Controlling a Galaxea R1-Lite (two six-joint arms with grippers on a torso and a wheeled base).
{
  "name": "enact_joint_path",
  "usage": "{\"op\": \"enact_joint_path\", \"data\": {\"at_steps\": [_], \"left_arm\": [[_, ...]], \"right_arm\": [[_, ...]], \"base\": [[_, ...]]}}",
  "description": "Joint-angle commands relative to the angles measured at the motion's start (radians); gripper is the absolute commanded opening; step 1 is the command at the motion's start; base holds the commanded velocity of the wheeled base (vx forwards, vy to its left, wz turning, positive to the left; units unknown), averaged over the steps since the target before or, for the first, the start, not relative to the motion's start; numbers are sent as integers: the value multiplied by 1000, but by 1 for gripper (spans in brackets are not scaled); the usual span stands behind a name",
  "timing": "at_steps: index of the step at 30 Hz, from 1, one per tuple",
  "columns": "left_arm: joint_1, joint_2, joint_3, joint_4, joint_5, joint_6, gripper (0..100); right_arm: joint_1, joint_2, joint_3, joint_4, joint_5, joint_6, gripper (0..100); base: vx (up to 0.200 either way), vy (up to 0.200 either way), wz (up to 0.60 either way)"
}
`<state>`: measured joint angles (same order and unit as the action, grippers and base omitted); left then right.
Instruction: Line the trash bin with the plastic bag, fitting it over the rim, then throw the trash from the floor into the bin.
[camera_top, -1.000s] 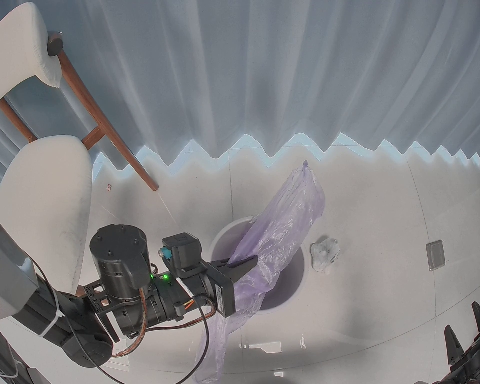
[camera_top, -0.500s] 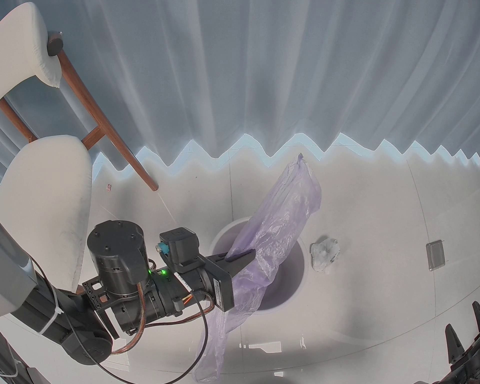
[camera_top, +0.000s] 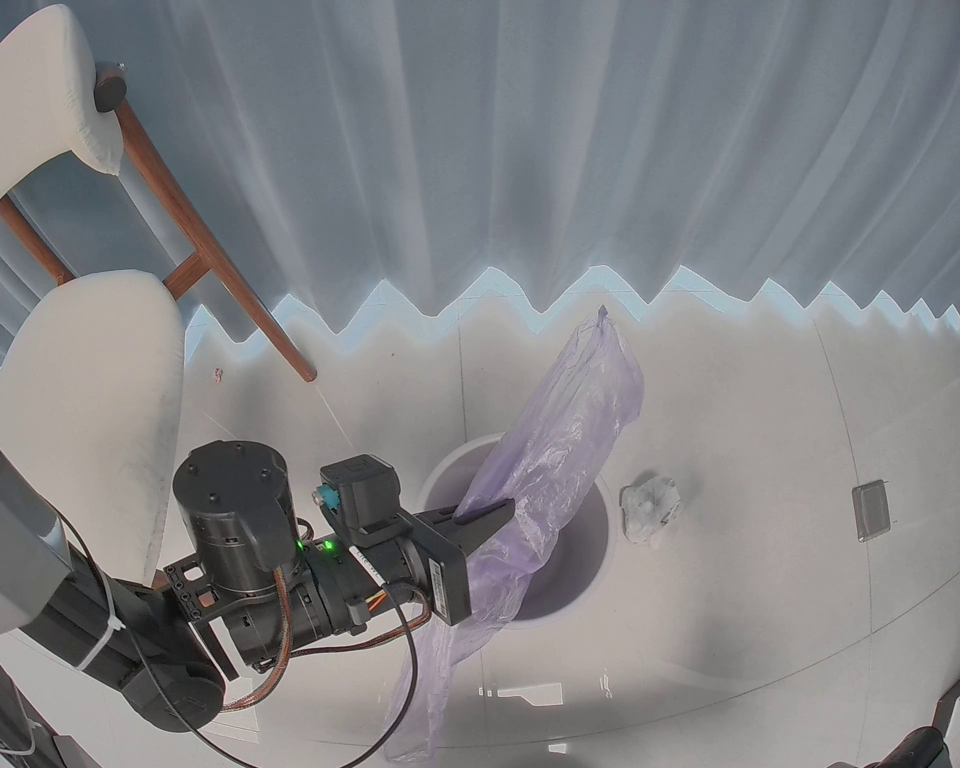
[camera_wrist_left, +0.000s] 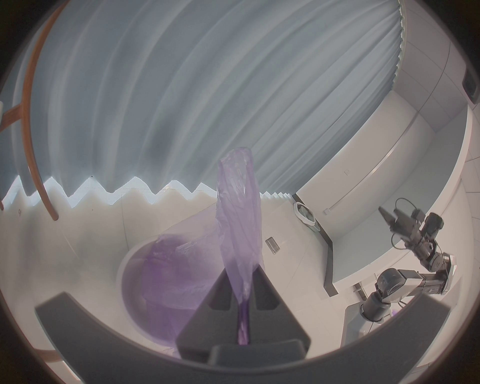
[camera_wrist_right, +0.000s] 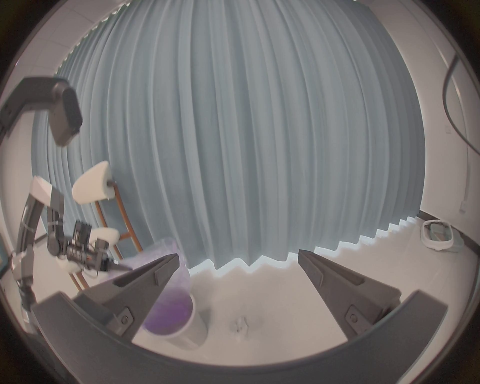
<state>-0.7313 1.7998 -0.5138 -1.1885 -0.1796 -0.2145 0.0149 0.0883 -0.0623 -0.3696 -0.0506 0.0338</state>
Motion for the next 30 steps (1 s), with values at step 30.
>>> {"op": "enact_joint_path", "data": {"at_steps": [30], "left_arm": [[-13, 56, 15, -13, 0, 9, 0]], "right_arm": [[280, 1033, -548, 324, 230, 451, 100]], "base": [[0, 0, 0]]}}
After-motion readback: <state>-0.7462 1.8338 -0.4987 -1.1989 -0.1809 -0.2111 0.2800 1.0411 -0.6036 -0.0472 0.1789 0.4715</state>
